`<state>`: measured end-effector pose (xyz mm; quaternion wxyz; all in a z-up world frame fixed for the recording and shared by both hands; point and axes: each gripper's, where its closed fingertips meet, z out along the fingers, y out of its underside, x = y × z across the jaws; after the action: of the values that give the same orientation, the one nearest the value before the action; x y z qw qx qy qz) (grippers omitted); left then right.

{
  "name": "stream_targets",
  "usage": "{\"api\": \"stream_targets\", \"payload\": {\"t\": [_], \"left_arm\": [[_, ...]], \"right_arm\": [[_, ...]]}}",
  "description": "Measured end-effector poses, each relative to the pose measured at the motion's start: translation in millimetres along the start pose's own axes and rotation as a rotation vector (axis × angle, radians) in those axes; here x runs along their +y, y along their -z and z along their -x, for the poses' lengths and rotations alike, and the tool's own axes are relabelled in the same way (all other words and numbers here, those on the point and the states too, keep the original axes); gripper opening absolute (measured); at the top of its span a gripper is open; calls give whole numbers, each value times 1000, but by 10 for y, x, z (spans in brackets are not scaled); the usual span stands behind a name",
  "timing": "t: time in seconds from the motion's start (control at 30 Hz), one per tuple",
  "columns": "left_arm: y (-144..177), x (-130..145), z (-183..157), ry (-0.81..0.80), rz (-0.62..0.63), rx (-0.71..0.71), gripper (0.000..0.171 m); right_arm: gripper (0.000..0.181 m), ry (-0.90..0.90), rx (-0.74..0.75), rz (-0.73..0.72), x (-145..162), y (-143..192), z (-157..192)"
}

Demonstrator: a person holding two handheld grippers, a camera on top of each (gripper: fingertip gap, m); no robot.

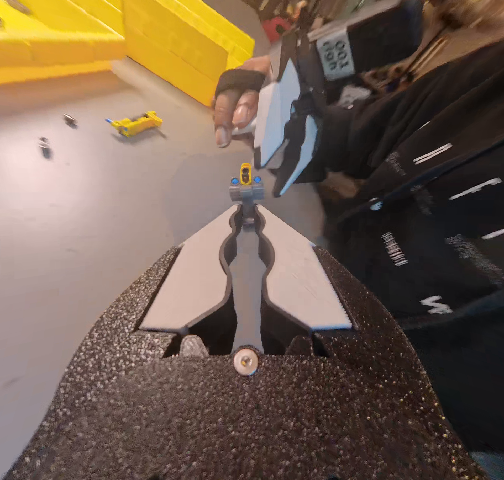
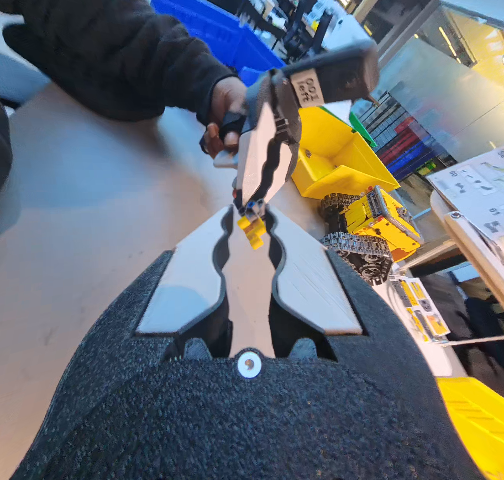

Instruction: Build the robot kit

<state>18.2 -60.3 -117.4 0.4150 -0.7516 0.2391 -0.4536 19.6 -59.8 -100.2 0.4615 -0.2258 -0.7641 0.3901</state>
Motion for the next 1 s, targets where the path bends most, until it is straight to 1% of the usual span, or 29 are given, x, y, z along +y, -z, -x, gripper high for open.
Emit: {"api": "stream_targets", "payload": {"t": [0.03, 0.07, 0.13, 0.17, 0.23, 0.3, 0.43, 0.5, 0.7, 0.8, 0.9, 0.93, 0.97, 1.0], "left_arm": [[19, 6, 68, -97, 28, -92, 7], [39, 14, 119, -203, 61, -177, 7], [79, -8, 219, -366, 109, -338, 7], [95, -34, 264, -429, 119, -407, 7], [105, -65, 327, -548, 139, -507, 7], [86, -50, 372, -642, 169, -567, 7], [-11, 16, 387, -741, 200, -585, 7], [-40, 42, 388, -762, 209, -579, 7], [-77, 93, 397, -746, 191, -545, 7], [-81, 113, 425, -725, 188, -542, 7], [-86, 159, 458, -631, 187, -511, 7], [-73, 180, 489, -588, 194, -510, 7], [-59, 228, 521, -533, 215, -499, 7], [-55, 334, 552, -448, 263, -468, 7]], "right_arm": [[35, -55, -5, -23, -10, 25, -39], [43, -119, -20, -28, 11, 52, -75], [52, -213, -30, -6, 131, 78, -149], [53, -239, -33, 5, 191, 74, -162], [52, -291, -22, 8, 267, 26, -187], [50, -320, -24, 17, 329, -45, -177], [37, -293, -35, 49, 423, -137, -136], [27, -272, -37, 52, 449, -147, -109], [25, -262, -57, 54, 495, -142, -68], [26, -309, -61, 62, 531, -157, -65], [27, -309, -58, 83, 587, -167, -49], [31, -304, -57, 98, 621, -166, -44], [36, -309, -57, 111, 651, -162, -41], [39, -323, -62, 121, 677, -158, -35]]}}
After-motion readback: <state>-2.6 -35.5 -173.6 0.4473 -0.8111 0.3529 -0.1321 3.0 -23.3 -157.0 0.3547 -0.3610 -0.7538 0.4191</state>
